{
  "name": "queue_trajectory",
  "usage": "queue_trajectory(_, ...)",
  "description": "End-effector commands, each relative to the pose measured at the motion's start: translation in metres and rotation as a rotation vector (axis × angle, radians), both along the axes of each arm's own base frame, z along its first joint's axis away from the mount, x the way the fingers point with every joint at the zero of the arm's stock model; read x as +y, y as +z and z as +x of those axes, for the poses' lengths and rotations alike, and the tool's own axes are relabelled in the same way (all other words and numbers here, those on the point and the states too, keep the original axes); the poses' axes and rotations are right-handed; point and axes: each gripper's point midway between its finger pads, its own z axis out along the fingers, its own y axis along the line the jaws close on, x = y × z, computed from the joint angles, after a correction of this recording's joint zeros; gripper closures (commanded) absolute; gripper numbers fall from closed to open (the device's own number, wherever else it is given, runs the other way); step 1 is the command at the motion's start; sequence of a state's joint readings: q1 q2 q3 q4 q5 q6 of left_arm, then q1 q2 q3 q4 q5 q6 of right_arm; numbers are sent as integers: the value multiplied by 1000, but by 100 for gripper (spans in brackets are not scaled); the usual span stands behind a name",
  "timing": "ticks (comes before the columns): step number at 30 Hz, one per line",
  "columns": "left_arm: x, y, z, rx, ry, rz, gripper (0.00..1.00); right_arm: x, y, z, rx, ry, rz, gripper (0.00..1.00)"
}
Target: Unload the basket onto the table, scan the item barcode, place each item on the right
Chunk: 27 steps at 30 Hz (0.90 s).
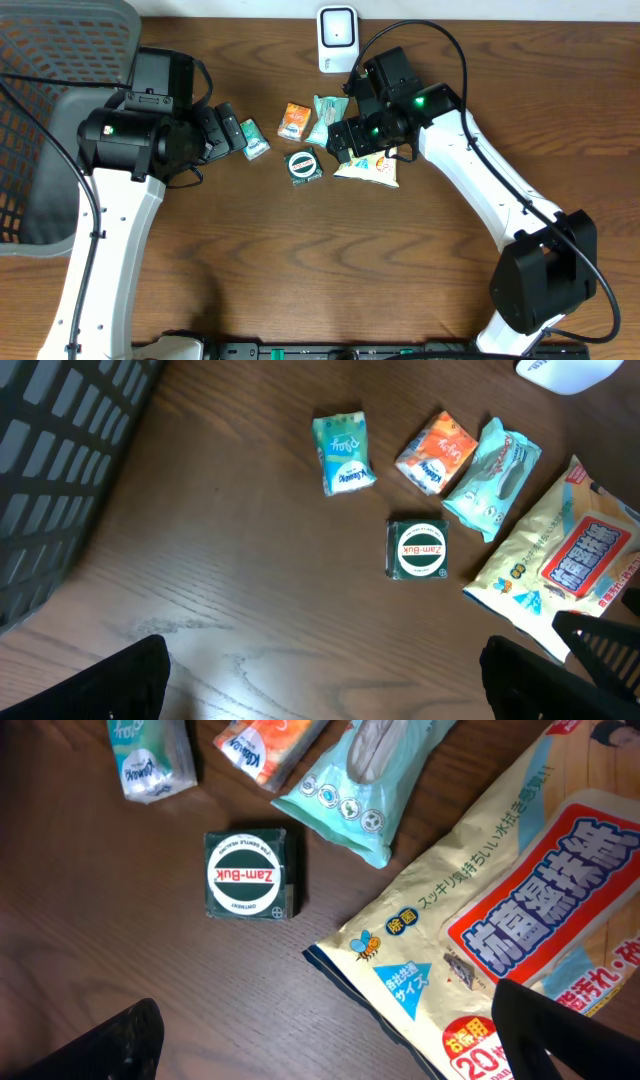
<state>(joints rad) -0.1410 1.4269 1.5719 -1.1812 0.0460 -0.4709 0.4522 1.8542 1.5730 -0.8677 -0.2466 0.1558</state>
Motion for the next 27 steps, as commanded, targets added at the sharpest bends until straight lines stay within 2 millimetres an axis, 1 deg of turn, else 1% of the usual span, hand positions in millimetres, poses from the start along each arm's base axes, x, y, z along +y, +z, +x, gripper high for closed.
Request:
queue_trajectory(1, 2, 4, 0, -12, 1, 10, 2, -17, 7, 16, -5, -100, 23, 1)
queue_trajectory(4, 2, 4, 0, -12, 1, 10, 2, -38, 8, 27, -7, -152, 23, 1)
queue_trajectory(8, 2, 4, 0, -12, 1, 10, 2, -60, 10, 41, -24, -209, 35, 1)
queue_trajectory(14, 2, 4, 0, -12, 1, 10, 2, -82, 11, 53, -39, -261, 38, 1)
queue_trajectory(17, 2, 4, 0, -12, 1, 10, 2, -83, 11, 52, -37, -263, 38, 1)
queue_trajectory(19, 2, 4, 0, -12, 1, 10, 2, -80, 9, 51, -34, -256, 34, 1)
queue_trajectory(26, 2, 4, 0, -12, 1, 10, 2, -78, 7, 54, -49, -265, 38, 1)
queue_trajectory(27, 2, 4, 0, -12, 1, 10, 2, -78, 7, 55, -53, -272, 39, 4)
